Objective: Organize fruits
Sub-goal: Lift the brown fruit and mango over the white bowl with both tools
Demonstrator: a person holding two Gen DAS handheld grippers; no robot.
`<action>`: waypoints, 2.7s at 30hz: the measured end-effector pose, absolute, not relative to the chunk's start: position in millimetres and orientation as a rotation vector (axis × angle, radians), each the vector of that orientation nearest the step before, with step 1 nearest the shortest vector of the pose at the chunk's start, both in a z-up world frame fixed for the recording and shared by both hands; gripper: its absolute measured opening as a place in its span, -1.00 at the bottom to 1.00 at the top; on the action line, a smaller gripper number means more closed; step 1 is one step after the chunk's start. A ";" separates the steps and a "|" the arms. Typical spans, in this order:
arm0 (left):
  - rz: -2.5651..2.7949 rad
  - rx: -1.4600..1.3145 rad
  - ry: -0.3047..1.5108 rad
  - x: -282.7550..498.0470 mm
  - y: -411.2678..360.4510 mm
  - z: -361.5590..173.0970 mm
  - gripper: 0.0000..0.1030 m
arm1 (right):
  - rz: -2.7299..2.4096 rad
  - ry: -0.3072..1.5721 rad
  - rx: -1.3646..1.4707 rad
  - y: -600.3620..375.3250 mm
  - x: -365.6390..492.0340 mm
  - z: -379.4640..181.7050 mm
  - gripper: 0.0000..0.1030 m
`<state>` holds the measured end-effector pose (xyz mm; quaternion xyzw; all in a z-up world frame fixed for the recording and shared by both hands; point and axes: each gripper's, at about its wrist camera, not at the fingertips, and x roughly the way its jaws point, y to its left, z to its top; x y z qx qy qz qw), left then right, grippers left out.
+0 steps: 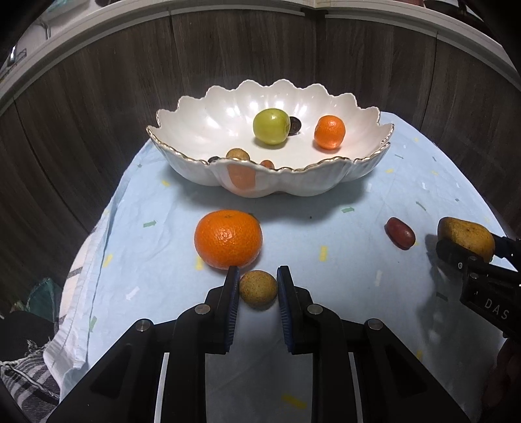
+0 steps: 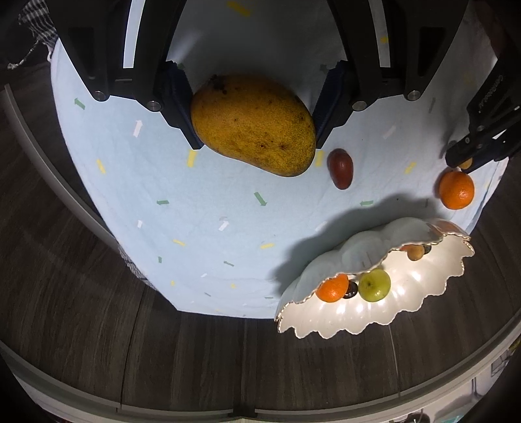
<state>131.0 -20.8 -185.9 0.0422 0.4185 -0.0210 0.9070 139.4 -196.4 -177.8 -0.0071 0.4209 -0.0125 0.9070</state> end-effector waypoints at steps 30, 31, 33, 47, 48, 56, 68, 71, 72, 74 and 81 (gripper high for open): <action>-0.070 0.099 0.789 112.8 -22.2 -143.5 -0.55 | 0.003 0.773 0.002 -189.6 120.2 -132.4 0.28; -0.070 0.096 0.786 112.9 -21.8 -141.3 -0.55 | 0.004 0.771 0.002 -188.9 120.2 -130.5 0.28; -0.072 0.091 0.779 113.1 -21.0 -136.5 -0.55 | 0.008 0.762 -0.001 -187.0 120.3 -125.7 0.28; -0.065 0.064 0.732 122.8 -10.7 -106.0 -0.55 | 0.041 0.721 -0.002 -175.8 130.5 -101.6 0.28; -0.063 0.061 0.729 124.0 -9.1 -103.9 -0.55 | 0.047 0.717 -0.003 -174.0 132.7 -99.1 0.28; -0.054 0.055 0.706 137.0 1.6 -88.7 -0.55 | 0.069 0.689 -0.013 -164.1 149.1 -82.8 0.28; -0.053 0.053 0.679 160.3 8.4 -70.8 -0.55 | 0.080 0.636 -0.013 -153.8 173.4 -59.6 0.28; -0.053 0.051 0.672 166.6 8.8 -67.6 -0.55 | 0.082 0.629 -0.011 -152.3 180.3 -56.1 0.28; -0.051 0.048 0.671 169.5 9.4 -66.4 -0.55 | 0.082 0.627 -0.010 -151.8 182.8 -55.2 0.28; -0.049 0.045 0.667 173.7 10.1 -64.7 -0.55 | 0.082 0.626 -0.006 -151.3 188.2 -53.8 0.28; -0.038 0.038 0.663 193.4 14.0 -62.1 -0.55 | 0.080 0.639 0.012 -149.0 209.9 -54.4 0.28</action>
